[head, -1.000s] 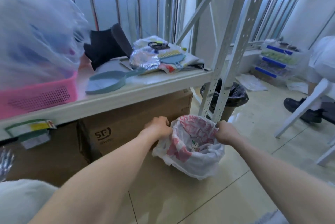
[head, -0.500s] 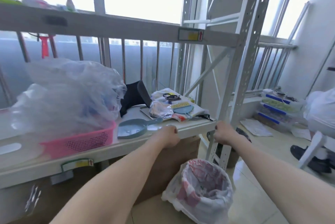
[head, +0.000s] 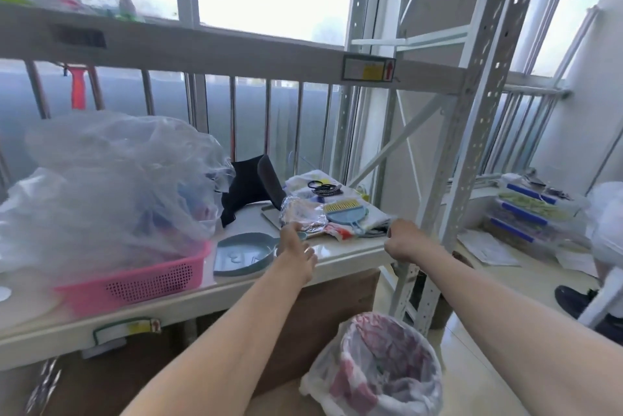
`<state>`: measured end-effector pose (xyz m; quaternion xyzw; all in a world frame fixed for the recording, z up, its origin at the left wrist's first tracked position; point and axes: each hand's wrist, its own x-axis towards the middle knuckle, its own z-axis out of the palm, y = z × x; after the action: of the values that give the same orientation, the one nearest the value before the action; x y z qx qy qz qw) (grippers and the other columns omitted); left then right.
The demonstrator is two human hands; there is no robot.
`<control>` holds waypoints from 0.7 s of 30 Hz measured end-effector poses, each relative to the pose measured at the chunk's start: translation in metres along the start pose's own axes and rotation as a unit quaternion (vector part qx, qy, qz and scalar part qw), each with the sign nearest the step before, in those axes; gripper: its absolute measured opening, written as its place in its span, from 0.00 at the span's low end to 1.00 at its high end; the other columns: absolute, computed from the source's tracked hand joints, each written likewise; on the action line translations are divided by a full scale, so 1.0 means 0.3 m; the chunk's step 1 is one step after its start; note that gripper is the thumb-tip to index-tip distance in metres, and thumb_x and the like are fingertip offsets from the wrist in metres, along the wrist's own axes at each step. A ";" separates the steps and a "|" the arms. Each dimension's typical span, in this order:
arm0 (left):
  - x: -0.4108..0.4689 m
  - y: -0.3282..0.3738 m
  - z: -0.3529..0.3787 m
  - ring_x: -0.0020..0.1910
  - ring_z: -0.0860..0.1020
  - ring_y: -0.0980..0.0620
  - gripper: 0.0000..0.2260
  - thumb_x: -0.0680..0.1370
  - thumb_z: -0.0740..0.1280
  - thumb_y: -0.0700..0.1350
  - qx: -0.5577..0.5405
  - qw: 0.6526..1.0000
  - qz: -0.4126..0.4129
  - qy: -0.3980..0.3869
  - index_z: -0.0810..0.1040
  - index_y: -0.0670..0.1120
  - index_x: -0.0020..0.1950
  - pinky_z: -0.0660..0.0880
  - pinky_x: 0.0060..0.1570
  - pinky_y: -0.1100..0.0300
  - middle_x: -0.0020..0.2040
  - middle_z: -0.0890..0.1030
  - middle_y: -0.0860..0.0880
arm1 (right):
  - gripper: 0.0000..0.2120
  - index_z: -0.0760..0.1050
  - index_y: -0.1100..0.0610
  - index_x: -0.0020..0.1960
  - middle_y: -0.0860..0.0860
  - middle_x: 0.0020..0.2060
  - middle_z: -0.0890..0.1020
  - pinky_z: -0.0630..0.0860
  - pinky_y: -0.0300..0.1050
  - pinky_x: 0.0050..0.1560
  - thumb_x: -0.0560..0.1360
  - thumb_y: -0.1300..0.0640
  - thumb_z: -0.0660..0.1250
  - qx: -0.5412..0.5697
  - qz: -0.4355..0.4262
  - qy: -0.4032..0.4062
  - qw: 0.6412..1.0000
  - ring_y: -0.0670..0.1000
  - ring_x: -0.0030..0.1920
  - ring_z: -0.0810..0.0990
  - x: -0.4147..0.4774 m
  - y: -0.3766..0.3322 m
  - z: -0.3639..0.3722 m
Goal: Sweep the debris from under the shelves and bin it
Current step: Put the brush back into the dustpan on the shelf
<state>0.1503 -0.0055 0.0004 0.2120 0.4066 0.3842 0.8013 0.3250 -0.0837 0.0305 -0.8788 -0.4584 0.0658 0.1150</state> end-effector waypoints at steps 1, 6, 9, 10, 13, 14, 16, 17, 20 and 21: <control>0.027 -0.001 0.007 0.69 0.68 0.43 0.27 0.76 0.63 0.47 -0.028 0.999 -0.006 0.015 0.64 0.40 0.74 0.67 0.69 0.52 0.70 0.69 0.41 | 0.06 0.67 0.59 0.39 0.55 0.40 0.75 0.67 0.41 0.35 0.74 0.63 0.61 0.000 -0.005 -0.001 1.000 0.53 0.37 0.72 0.036 -0.013 0.011; 0.141 -0.007 0.041 0.68 0.68 0.45 0.26 0.78 0.61 0.47 -0.098 0.993 -0.029 0.051 0.61 0.42 0.75 0.64 0.72 0.52 0.67 0.69 0.39 | 0.14 0.73 0.61 0.60 0.58 0.58 0.79 0.75 0.48 0.53 0.77 0.58 0.62 -0.029 -0.022 0.024 0.999 0.58 0.57 0.78 0.218 -0.077 0.080; 0.210 -0.020 0.046 0.40 0.71 0.48 0.16 0.78 0.61 0.44 -0.118 0.990 -0.011 0.078 0.67 0.40 0.64 0.71 0.66 0.53 0.42 0.69 0.41 | 0.15 0.73 0.62 0.61 0.58 0.59 0.78 0.74 0.46 0.52 0.77 0.58 0.61 -0.035 -0.024 0.030 0.999 0.58 0.58 0.77 0.306 -0.112 0.121; 0.231 -0.017 0.047 0.34 0.66 0.50 0.12 0.78 0.61 0.44 -0.128 0.988 -0.010 0.086 0.67 0.42 0.59 0.75 0.57 0.56 0.38 0.65 0.44 | 0.16 0.72 0.62 0.62 0.59 0.60 0.78 0.74 0.47 0.54 0.77 0.58 0.60 -0.034 -0.026 0.028 0.999 0.58 0.60 0.77 0.331 -0.121 0.138; 0.288 -0.010 0.040 0.38 0.68 0.52 0.10 0.76 0.62 0.44 -0.154 0.982 0.008 0.107 0.69 0.41 0.54 0.70 0.40 0.62 0.45 0.69 0.45 | 0.20 0.69 0.63 0.66 0.60 0.63 0.75 0.74 0.51 0.59 0.76 0.57 0.59 -0.018 -0.020 0.017 0.999 0.59 0.62 0.74 0.374 -0.144 0.185; 0.309 -0.011 0.038 0.42 0.70 0.52 0.09 0.76 0.63 0.44 -0.161 0.980 0.015 0.116 0.71 0.41 0.54 0.71 0.42 0.63 0.48 0.71 0.45 | 0.20 0.68 0.63 0.66 0.60 0.63 0.74 0.73 0.52 0.60 0.77 0.56 0.60 -0.012 -0.016 0.014 1.000 0.60 0.63 0.73 0.385 -0.149 0.202; 0.341 -0.014 0.037 0.40 0.72 0.53 0.06 0.75 0.62 0.43 -0.183 0.974 0.030 0.134 0.73 0.42 0.50 0.70 0.39 0.64 0.45 0.74 0.46 | 0.22 0.66 0.64 0.67 0.61 0.64 0.73 0.71 0.52 0.61 0.77 0.54 0.60 -0.011 -0.009 0.014 1.000 0.60 0.65 0.70 0.401 -0.151 0.233; 0.349 -0.014 0.038 0.37 0.71 0.54 0.04 0.75 0.62 0.42 -0.194 0.970 0.037 0.141 0.73 0.43 0.47 0.68 0.35 0.65 0.42 0.74 0.47 | 0.21 0.66 0.64 0.67 0.61 0.65 0.72 0.71 0.52 0.61 0.78 0.54 0.60 -0.013 -0.007 0.022 1.000 0.60 0.66 0.69 0.406 -0.153 0.244; 0.364 -0.011 0.044 0.31 0.69 0.56 0.05 0.75 0.62 0.42 -0.221 0.959 0.055 0.167 0.71 0.45 0.39 0.65 0.31 0.65 0.37 0.72 0.50 | 0.20 0.68 0.64 0.66 0.61 0.64 0.72 0.71 0.52 0.61 0.77 0.56 0.61 -0.022 0.000 0.057 0.998 0.59 0.66 0.68 0.419 -0.154 0.261; 0.369 -0.011 0.045 0.31 0.69 0.56 0.05 0.76 0.61 0.42 -0.227 0.955 0.061 0.181 0.71 0.46 0.40 0.64 0.31 0.65 0.37 0.73 0.50 | 0.20 0.68 0.64 0.66 0.60 0.64 0.72 0.72 0.52 0.61 0.77 0.56 0.62 -0.024 0.001 0.061 0.998 0.59 0.66 0.68 0.421 -0.153 0.263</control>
<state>0.2042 0.0792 -0.0480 -0.0236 0.4331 0.5463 0.7166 0.3432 0.0566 -0.0349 -0.8842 -0.4511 0.0012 0.1216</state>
